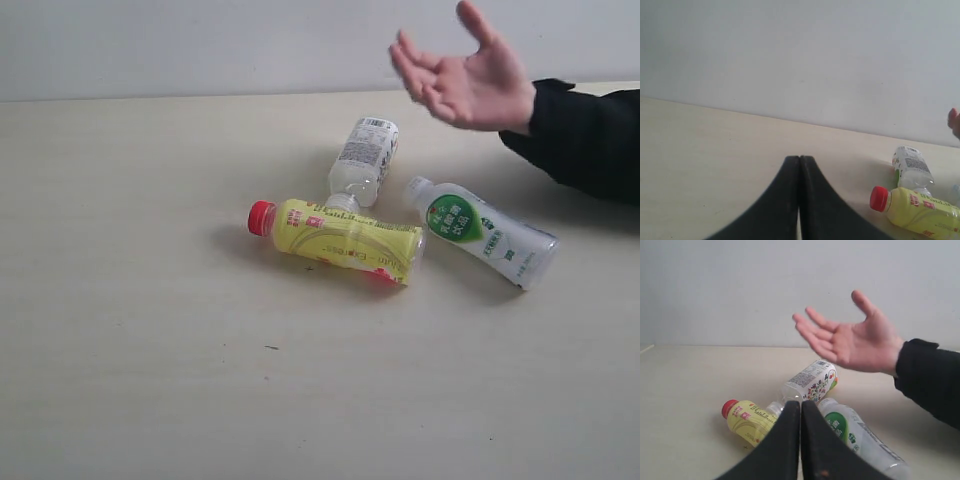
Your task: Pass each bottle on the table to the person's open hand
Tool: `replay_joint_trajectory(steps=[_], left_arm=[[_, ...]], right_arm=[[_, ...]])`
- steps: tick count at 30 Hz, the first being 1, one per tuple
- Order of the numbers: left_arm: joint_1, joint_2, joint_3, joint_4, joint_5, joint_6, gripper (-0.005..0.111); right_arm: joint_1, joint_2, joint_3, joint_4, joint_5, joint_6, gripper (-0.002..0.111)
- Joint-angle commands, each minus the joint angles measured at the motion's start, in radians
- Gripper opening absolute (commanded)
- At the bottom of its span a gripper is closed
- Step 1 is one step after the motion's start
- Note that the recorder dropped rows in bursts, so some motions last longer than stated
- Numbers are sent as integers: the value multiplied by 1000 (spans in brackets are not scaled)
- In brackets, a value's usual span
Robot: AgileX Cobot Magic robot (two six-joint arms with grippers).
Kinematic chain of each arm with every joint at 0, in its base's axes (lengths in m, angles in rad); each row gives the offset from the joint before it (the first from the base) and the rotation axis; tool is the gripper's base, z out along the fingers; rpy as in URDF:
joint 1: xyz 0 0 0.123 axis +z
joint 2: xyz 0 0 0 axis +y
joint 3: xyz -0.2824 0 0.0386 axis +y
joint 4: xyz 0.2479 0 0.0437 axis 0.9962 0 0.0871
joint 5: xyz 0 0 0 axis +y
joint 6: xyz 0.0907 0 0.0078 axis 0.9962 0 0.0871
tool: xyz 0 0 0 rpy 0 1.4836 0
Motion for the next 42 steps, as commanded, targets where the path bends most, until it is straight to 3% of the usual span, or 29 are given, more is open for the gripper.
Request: replay_joint_trajectory(steps=[1,15,19,29,32,36,42], left_arm=[[-6,-6,0,5,-11,1,0],[-6,-6,0,5,-11,1,0],[-6,-6,0,5,-11,1,0],[-6,-6,0,5,-11,1,0],[-6,-6,0,5,-11,1,0],[-6,-6,0,5,-11,1,0],[-6,-6,0,5,-11,1,0]], right_arm=[[-5,-3,6,7,-8,-2,1],[-5,-1,26,30,-40,6,1],[-5,1,3,113,-27,-52,1],[-5,182,-310,160,31,-98,1],[-5,263,-409,154,129,-98,1],[-5,404,-544,71,318,-98,1],[-5,615,-678,-154,451,-6,1]])
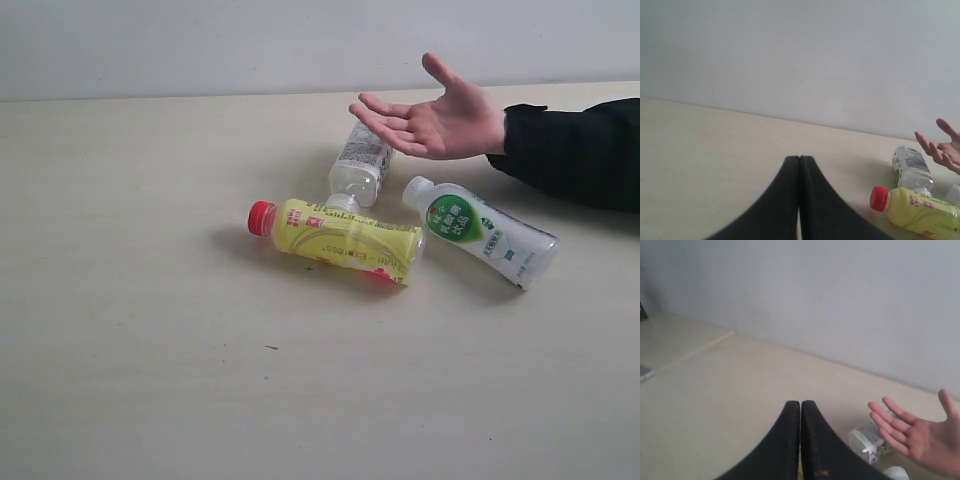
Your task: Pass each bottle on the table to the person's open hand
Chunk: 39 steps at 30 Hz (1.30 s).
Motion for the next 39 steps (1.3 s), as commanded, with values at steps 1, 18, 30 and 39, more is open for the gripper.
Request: replay_joint_trajectory(steps=[1,18,30,39], left_arm=[[-6,-6,0,5,-11,1,0],[-6,-6,0,5,-11,1,0],[-6,-6,0,5,-11,1,0],[-6,-6,0,5,-11,1,0]], right_arm=[[-5,142,-93,-200,87,91,1],[-5,503,-319,-713,261,413,2],[59,773,-430,-959,321,492,47],[128,933,-430,-1195,238,693,78]])
